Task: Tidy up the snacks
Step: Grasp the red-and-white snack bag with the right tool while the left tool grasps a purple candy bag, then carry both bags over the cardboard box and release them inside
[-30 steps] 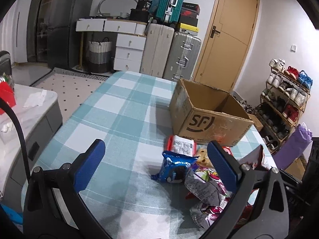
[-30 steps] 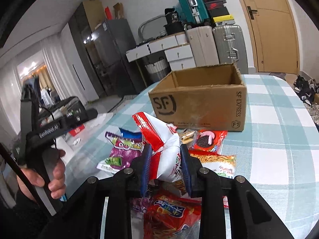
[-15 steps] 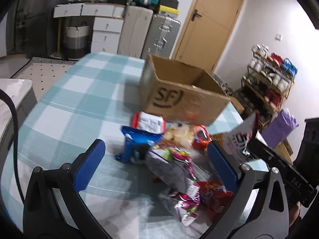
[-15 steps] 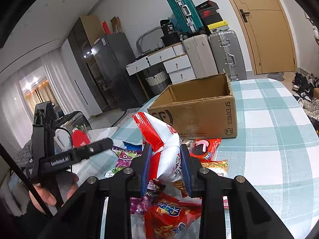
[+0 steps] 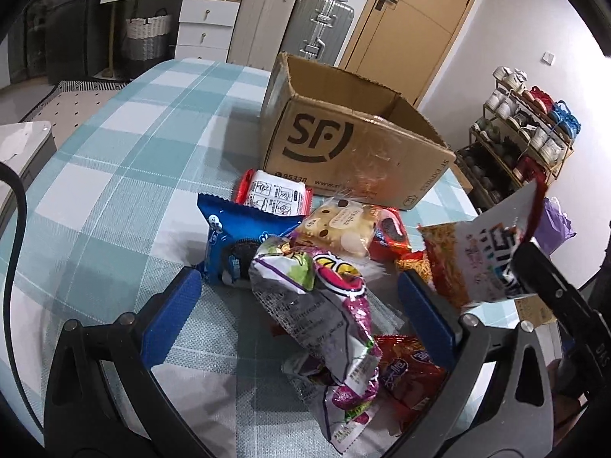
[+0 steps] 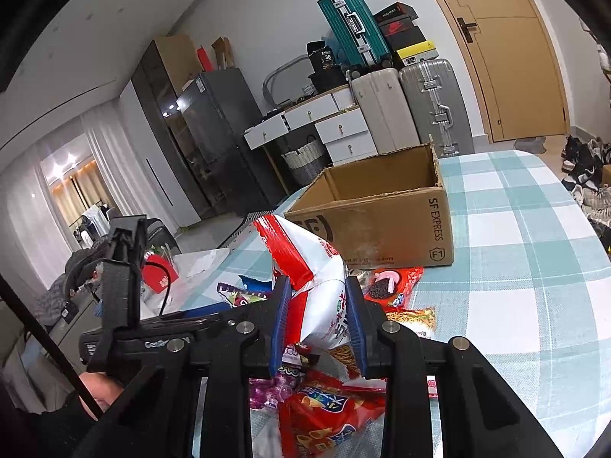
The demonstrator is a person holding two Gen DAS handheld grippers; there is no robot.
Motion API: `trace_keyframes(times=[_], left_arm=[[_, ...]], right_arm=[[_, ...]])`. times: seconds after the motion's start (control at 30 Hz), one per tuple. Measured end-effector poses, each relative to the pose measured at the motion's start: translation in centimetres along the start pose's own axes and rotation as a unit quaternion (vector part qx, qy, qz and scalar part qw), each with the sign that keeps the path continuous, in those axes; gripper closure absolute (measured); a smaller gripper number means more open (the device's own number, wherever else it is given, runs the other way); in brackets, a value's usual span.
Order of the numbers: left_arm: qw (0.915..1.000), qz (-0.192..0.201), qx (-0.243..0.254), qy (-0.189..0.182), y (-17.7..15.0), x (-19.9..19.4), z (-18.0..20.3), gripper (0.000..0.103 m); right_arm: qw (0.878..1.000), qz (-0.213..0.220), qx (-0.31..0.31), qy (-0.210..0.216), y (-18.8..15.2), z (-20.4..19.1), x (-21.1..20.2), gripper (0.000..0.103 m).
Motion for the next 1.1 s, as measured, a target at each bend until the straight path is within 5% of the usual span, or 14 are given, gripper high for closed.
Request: trace_keyframes(times=[0.07,0.13,0.33,1.1], left_arm=[[1.0000,-0.001,0.002,0.003,0.0,0.4,0.0,0.007],[1.0000,0.001,0.001,0.007,0.0,0.4,-0.1,0.022],[0.9984,-0.005,-0.044,-0.036,-0.2,0.3,-0.9,0.049],[0.9912,0.047,-0.087,-0.088,0.7,-4.5,-2.4,0.070]], right_arm=[[1.000,0.001,0.003,0.001,0.1,0.1,-0.1,0.075],[1.000,0.003,0.004,0.000,0.1,0.2,-0.2,0.075],[1.000,0.003,0.003,-0.004,0.0,0.3,-0.3,0.075],[1.000,-0.002,0.006,-0.006,-0.1,0.3,-0.4,0.074]])
Point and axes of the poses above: each gripper's, at about its wrist camera, not at the fingertips, and x roughly the way its jaws point, z to its right, y to its top, the point moved 6 cm from there along x, roughly the way its jaws point, and after that the axes turned 6 degrees about z, right-handed, at the moved point
